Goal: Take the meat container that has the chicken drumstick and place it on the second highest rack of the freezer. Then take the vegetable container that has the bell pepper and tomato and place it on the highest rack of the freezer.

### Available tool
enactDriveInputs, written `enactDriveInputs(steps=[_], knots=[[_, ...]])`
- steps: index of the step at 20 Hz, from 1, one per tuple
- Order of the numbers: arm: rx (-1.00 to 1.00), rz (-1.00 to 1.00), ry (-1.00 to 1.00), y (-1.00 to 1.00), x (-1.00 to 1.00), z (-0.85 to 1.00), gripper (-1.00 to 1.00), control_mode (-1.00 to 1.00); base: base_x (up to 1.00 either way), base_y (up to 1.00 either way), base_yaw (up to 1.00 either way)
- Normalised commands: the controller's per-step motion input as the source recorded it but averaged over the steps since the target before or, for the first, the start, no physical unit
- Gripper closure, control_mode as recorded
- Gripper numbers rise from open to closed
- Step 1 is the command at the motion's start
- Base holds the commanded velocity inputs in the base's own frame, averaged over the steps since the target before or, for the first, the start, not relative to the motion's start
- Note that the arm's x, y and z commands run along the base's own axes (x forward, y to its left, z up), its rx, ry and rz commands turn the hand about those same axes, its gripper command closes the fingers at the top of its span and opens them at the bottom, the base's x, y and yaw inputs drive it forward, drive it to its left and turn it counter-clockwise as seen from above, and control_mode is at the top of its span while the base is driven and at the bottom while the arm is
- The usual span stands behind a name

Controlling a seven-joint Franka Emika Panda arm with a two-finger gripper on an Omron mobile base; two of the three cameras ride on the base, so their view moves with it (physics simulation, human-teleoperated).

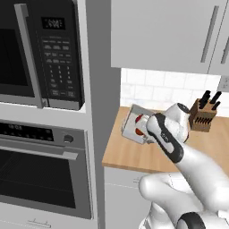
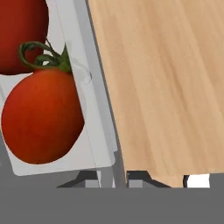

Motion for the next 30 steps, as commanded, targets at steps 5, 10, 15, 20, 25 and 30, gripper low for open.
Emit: enactDriveInputs(steps=[5, 10, 15, 20, 25, 30], knots=[[0.00, 0.09, -0.04, -0.30, -0.84, 1.00, 1.00, -1.00, 0.00, 0.00, 0.00], [0.00, 0.00, 0.00, -0.20, -0.77, 1.00, 1.00, -1.00, 0.00, 0.00, 0.00], [0.00, 0.00, 0.03, -0.07, -0.85, 1.00, 1.00, -1.00, 0.00, 0.00, 0.00], [-0.02, 0.00, 0.02, 0.00, -0.85, 0.59, 1.00, -1.00, 0.00, 0.00, 0.00], [-0.02, 0.00, 0.00, 0.00, -0.20, 0.00, 1.00, 1.00, -0.80, 0.15, 0.02], [0.00, 0.00, 0.00, 0.00, 0.00, 0.00, 1.00, 1.00, -1.00, 0.71, 0.10]])
